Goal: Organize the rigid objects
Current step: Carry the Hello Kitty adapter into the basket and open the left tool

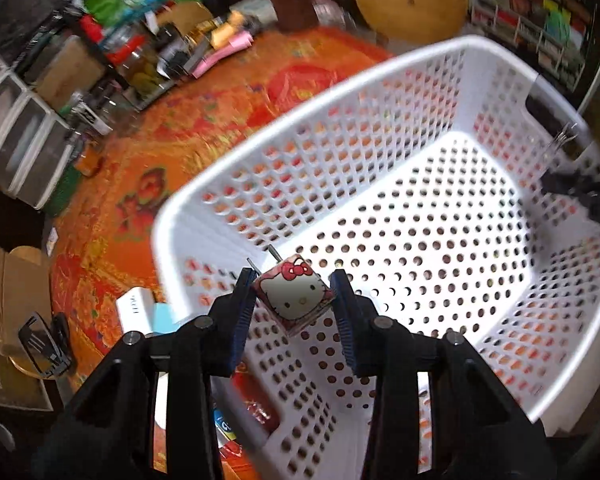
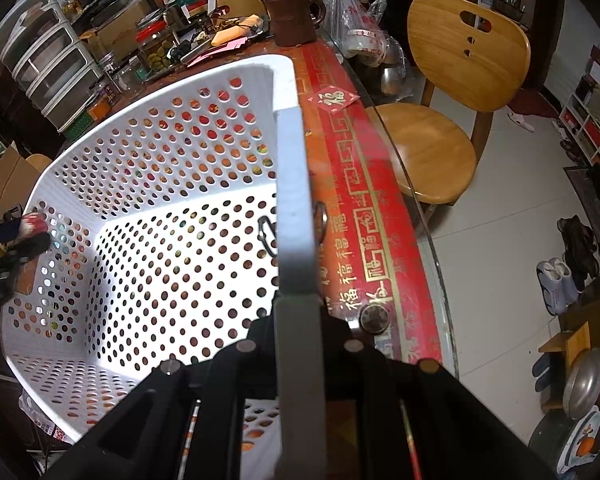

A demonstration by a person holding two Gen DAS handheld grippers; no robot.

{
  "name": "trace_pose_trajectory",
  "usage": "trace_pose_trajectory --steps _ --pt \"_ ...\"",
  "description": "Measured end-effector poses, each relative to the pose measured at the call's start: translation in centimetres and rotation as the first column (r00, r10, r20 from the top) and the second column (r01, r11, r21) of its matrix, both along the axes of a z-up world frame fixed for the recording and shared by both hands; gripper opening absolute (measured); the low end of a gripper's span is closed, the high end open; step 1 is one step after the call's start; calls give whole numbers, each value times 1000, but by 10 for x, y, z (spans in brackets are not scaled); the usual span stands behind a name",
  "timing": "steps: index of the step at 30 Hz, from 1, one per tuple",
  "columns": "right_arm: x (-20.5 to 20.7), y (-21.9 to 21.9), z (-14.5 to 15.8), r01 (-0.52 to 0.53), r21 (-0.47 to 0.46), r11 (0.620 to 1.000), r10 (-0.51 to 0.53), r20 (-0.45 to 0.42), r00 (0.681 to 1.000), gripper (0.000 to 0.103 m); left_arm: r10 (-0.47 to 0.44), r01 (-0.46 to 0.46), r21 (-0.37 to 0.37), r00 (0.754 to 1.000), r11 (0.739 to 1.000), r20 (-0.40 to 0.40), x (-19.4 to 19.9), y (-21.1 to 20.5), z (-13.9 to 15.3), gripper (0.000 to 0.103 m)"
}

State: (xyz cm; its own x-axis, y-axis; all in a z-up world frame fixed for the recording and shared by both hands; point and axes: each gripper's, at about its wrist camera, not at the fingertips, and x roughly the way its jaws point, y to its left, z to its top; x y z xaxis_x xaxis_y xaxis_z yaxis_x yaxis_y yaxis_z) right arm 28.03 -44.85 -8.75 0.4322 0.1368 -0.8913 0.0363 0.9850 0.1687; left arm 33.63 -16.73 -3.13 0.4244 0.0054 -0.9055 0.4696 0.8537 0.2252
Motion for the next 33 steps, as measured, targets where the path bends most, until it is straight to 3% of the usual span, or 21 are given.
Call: trace_pose_trajectory --steps 7,14,27,33 --pt "-2 0 0 0 -3 1000 0 -5 1000 10 -43 48 91 998 995 -56 15 -24 -32 36" --pt "-2 -1 -1 -1 -2 1000 1 -7 1000 10 -68 74 87 995 993 -69 15 -28 -37 36" --pt "-2 -1 0 0 -4 1000 0 -12 1000 10 -118 130 176 990 976 -76 13 -47 -43 36" --pt "-2 0 0 0 -6 1000 0 -13 1000 10 -139 164 224 983 961 -122 17 -55 -55 36"
